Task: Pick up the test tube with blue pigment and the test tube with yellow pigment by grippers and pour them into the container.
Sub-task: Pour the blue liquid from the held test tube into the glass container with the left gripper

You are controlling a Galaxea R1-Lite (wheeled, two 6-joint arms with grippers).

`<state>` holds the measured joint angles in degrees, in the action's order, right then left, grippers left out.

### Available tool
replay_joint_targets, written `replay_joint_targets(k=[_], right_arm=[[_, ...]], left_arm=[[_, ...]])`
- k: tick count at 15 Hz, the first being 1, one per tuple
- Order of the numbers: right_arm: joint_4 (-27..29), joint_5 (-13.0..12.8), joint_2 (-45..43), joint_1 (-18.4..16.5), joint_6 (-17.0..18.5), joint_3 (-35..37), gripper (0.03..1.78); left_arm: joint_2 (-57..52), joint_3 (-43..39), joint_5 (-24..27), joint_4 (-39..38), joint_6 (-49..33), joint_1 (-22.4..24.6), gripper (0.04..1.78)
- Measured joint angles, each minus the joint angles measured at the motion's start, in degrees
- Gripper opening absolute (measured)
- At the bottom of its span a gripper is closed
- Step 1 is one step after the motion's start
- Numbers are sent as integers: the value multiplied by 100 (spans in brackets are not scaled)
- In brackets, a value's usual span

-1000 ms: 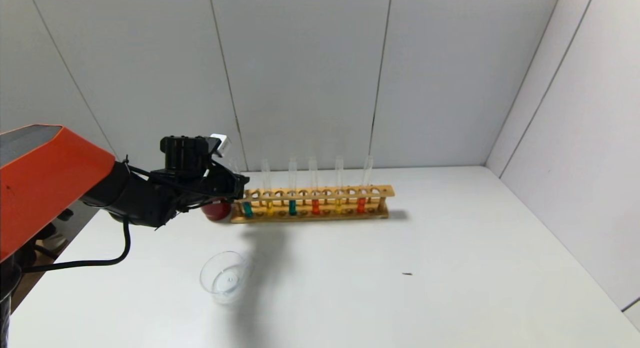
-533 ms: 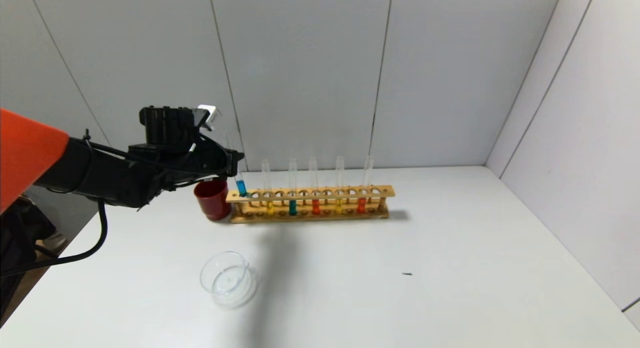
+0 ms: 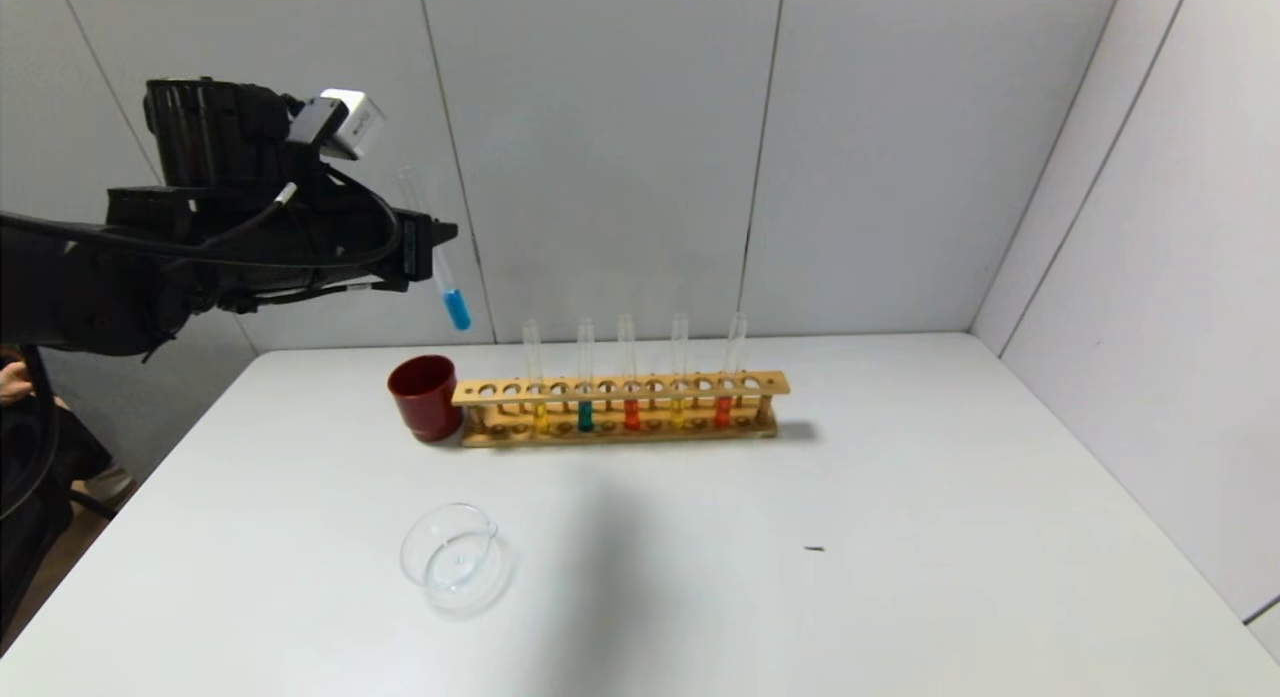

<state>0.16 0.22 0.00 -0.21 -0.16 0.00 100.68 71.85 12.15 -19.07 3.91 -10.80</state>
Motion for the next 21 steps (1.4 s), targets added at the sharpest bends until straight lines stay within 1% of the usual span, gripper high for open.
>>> replay_joint_targets(k=[3, 4, 6, 9, 11, 13, 19, 21], right_arm=[[0, 0, 0, 5, 2, 0, 175], [2, 2, 0, 2, 0, 0, 175], [2, 2, 0, 5, 2, 0, 175], [2, 2, 0, 2, 0, 0, 175], [2, 2, 0, 5, 2, 0, 175], [2, 0, 0, 0, 0, 0, 175], [2, 2, 0, 5, 0, 0, 175], [0, 2, 0, 5, 0, 0, 175]], left_arm=[[-455, -617, 79, 88, 523, 199, 32], [-578, -885, 201, 85, 796, 319, 32], [-809, -1410, 790, 72, 1397, 658, 32], [-970, -1976, 1910, 66, 2593, 1126, 32], [-958, -2304, 2331, 63, 3334, 1256, 32], [-901, -2428, 2571, 85, 4033, 1367, 32], [-380, -2153, 2690, 55, 6483, 1460, 32], [-241, -2133, 2921, 55, 7167, 1529, 32]])
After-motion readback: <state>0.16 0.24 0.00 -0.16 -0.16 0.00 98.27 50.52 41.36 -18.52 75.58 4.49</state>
